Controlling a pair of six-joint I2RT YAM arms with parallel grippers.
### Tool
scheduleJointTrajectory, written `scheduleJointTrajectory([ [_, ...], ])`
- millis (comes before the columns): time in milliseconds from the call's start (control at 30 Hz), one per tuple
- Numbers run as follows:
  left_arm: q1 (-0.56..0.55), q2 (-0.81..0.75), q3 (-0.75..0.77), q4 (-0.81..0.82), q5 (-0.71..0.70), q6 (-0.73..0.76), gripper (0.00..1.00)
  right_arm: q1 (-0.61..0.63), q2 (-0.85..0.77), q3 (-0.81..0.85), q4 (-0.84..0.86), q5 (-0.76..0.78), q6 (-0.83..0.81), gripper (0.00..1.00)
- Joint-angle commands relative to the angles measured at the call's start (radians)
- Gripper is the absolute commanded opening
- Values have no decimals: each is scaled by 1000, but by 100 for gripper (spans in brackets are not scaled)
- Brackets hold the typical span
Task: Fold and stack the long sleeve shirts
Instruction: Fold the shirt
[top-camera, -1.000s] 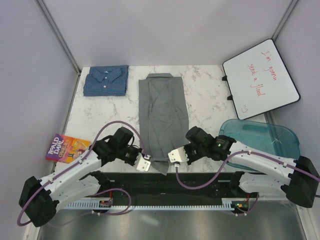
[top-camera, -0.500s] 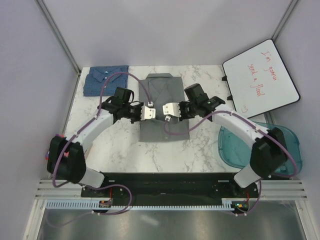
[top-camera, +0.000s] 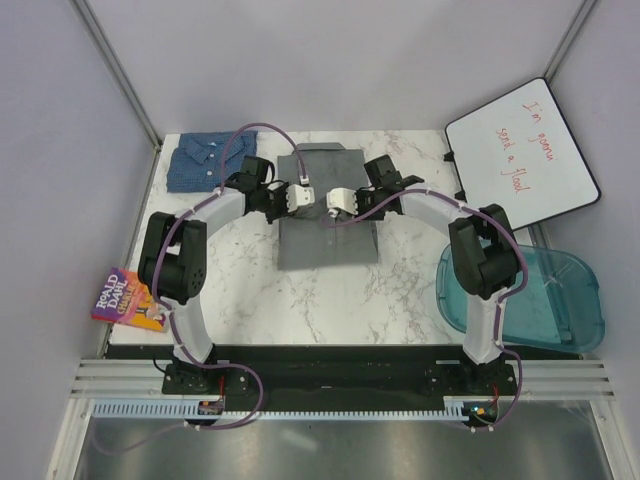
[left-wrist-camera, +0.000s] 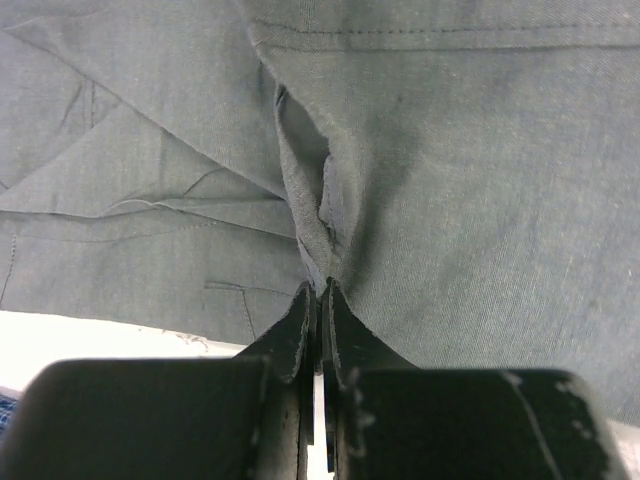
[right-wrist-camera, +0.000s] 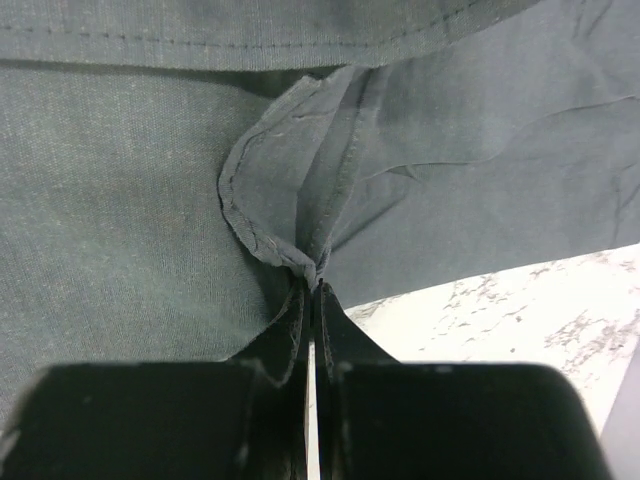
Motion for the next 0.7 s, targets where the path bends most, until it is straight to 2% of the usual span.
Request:
scheduleJointTrajectory([
  [0,-2,9,48,84,-27,-66,2,-8,-7,62,76,-25,16,0],
  [100,-1,12,52,93,-45,-95,4,-10,-3,70,92,-19,49,2],
  [133,-1,17,57,101,-56,-109,7,-11,0,70,106,-3,65,8],
  [167,-1,21,65,103,-89,-127,24,-10,2,73,111,13,86,24],
  [233,3,21,97,121,-160,-216,41,-16,-13,91,109,78,169,37],
  [267,24,18,114,122,-216,-253,43,-36,-26,95,109,93,198,49],
  [300,41,9,147,119,-229,-346,44,-49,-42,104,109,102,238,55],
  [367,96,-40,170,92,-215,-445,53,-95,-81,174,64,98,403,66],
  [400,108,-63,166,86,-217,-526,54,-108,-87,214,22,86,451,66],
  [433,113,-87,154,77,-215,-560,54,-119,-92,286,-59,67,571,66],
  [500,113,-175,90,24,-128,-633,54,-137,-101,324,-137,-53,673,63],
  [533,108,-205,59,21,-90,-673,54,-137,-113,319,-194,-102,745,59],
  [567,104,-241,31,15,-17,-757,54,-131,-119,300,-205,-152,799,48],
  [600,96,-247,-6,3,25,-790,53,-128,-121,255,-208,-245,847,44],
  [667,66,-244,-38,-5,85,-888,50,-108,-112,210,-201,-320,965,33],
])
